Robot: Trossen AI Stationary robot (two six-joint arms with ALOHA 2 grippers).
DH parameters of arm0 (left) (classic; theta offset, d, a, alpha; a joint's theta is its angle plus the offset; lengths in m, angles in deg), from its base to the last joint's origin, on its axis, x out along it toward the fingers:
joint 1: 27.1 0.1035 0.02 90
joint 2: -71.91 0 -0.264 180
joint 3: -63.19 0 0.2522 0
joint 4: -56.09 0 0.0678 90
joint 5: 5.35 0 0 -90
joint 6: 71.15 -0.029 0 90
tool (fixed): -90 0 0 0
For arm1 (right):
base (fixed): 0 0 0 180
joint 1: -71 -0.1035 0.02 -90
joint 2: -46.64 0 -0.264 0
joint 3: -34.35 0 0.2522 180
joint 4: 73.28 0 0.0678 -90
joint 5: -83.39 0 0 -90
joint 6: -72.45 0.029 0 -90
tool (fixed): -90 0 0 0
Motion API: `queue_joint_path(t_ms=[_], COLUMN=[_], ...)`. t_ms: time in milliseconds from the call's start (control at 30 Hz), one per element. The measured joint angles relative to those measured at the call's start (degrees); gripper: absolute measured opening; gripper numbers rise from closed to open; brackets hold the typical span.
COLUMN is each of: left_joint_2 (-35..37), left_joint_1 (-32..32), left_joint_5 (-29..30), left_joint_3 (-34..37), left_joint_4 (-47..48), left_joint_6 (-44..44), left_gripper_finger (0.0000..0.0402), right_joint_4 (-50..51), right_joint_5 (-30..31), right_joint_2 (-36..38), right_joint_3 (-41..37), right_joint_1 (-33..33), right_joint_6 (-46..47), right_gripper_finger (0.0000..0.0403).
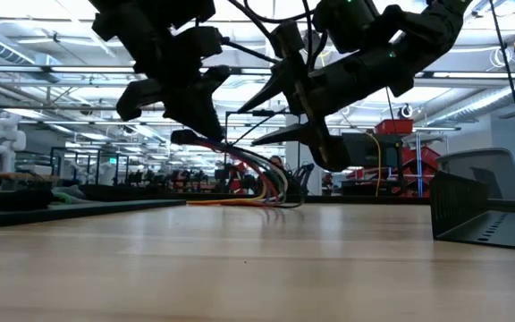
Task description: Ziptie cables
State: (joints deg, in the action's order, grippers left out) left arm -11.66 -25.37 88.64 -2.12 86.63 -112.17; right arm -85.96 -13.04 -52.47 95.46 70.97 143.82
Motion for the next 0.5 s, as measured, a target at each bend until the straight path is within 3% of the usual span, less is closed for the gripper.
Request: queue_joint_path(t_ms=[333,500], left_joint_2=[0.0,0.02], left_joint_1=[0.0,0.0], left_joint_5=[0.0,0.75], left_joint_3=[0.0,0.02], left_joint_4=[4.17,3.3], left_joint_6=[-1.2,-3.03], left_gripper_finger=[0.0,0.0], right_joint_4=[-1.05,-1.99], right_joint_5=[-1.61,-3.09], right_joint_2=[0.0,0.0], right_joint_3=[0.0,0.0], right_joint_1=[0.0,0.34], right_joint_6=[0.02,-0.21], right_gripper_finger=[0.0133,0.0128])
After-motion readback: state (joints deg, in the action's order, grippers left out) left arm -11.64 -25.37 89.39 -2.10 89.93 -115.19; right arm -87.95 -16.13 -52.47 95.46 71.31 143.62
